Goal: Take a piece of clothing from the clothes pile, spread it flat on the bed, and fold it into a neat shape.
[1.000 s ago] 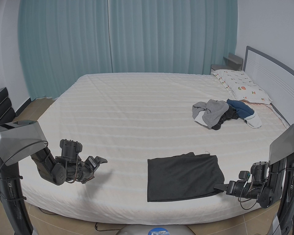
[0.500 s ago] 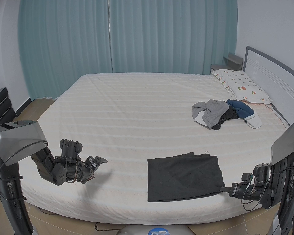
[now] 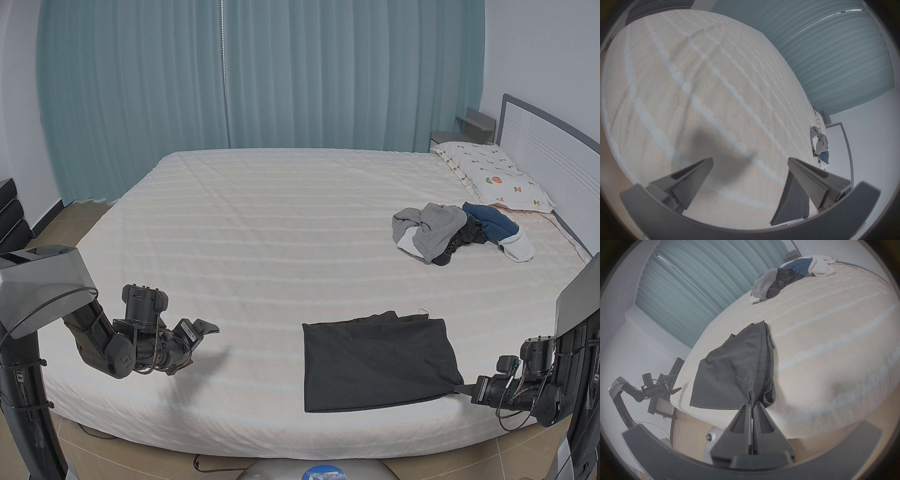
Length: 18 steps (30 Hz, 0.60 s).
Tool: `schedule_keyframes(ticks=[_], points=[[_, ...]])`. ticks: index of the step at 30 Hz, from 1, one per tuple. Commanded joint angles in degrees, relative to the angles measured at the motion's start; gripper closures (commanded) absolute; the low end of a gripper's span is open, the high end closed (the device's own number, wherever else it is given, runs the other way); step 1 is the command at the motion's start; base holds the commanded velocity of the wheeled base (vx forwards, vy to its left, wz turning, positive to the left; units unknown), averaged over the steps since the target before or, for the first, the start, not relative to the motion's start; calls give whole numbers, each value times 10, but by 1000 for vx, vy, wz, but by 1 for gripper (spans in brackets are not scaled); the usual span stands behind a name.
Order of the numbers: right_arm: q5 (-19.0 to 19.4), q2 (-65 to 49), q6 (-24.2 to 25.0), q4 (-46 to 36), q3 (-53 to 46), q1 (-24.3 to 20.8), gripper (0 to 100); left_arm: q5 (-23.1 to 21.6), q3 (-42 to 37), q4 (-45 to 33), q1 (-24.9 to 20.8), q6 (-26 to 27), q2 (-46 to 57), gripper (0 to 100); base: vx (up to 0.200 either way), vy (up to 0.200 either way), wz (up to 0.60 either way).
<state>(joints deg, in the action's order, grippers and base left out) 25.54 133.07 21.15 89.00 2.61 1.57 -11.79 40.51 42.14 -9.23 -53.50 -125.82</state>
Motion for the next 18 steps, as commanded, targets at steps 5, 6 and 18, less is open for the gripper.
schedule_keyframes(ticks=[5, 6, 18], points=[[1, 3, -8, 5, -3, 0, 0, 0, 1, 0, 0, 0, 0, 0, 0, 0, 0], [1, 3, -8, 6, -3, 1, 0, 0, 0, 0, 0, 0, 0, 0, 0, 0, 0], [-28, 1, 21, -26, 151, 8, 0, 0, 0, 0, 0, 0, 0, 0, 0, 0, 0]])
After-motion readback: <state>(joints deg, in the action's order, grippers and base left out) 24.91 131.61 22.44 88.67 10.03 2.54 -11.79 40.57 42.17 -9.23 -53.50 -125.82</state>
